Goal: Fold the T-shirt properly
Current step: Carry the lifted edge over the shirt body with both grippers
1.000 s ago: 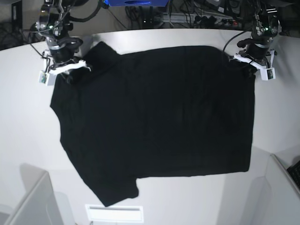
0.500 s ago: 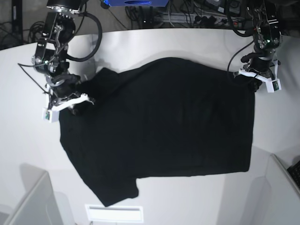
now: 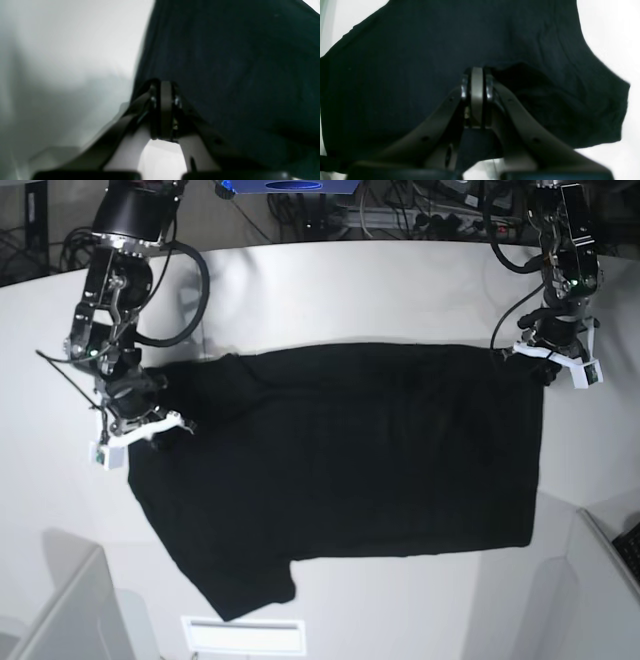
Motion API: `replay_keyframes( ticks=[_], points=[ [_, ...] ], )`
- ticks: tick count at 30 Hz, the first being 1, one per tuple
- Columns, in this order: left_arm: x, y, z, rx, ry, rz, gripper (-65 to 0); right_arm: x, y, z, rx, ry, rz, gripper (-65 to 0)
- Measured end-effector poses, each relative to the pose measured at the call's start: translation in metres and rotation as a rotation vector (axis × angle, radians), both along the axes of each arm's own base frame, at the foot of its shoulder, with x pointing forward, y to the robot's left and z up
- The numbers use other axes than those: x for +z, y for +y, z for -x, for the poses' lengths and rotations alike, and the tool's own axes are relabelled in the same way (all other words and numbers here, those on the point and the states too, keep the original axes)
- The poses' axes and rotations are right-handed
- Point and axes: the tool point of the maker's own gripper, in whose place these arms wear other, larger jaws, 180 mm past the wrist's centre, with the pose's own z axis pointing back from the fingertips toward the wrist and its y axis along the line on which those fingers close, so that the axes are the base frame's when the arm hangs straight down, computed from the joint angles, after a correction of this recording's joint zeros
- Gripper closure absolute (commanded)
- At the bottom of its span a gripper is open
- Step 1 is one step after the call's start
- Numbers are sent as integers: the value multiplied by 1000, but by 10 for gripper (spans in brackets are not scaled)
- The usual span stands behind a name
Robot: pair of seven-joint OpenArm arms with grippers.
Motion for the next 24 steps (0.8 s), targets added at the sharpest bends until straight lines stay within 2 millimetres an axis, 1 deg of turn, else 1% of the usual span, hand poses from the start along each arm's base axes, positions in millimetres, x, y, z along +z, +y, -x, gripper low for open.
replay_keyframes(
  ticks=[2,4,6,8,12,16,18,21,24],
  points=[
    [-8,-2,-2,-2,51,29,0,0,-4,-7,-5,-1,7,0],
    [-10,-5,-8,-4,65,50,0,-5,-7,-12,-18,10,1,0],
    [-3,-4,-17,-5,43,48,0,-9,-6,-14,-16,26,-10,0],
    [1,-3,-23,-6,26,46,0,-9,-3,-17,-12,25,-19,0],
    [4,-4,-28,-5,15,48,0,-2,-4,-25,-13,6,-15,0],
    [6,-3,-30,-5,10,45,0,-5,-4,-31,-11,17,-23,0],
    [7,4,-27,20,6,50,0,-7,-7,-33,-12,23,-19,0],
    [14,23,-23,65,-8,33,0,-13,-9,-35,-16,40,-20,0],
    [11,26,-23,75,-1,29,0,-14,-7,-40,-15,47,-33,0]
  ],
)
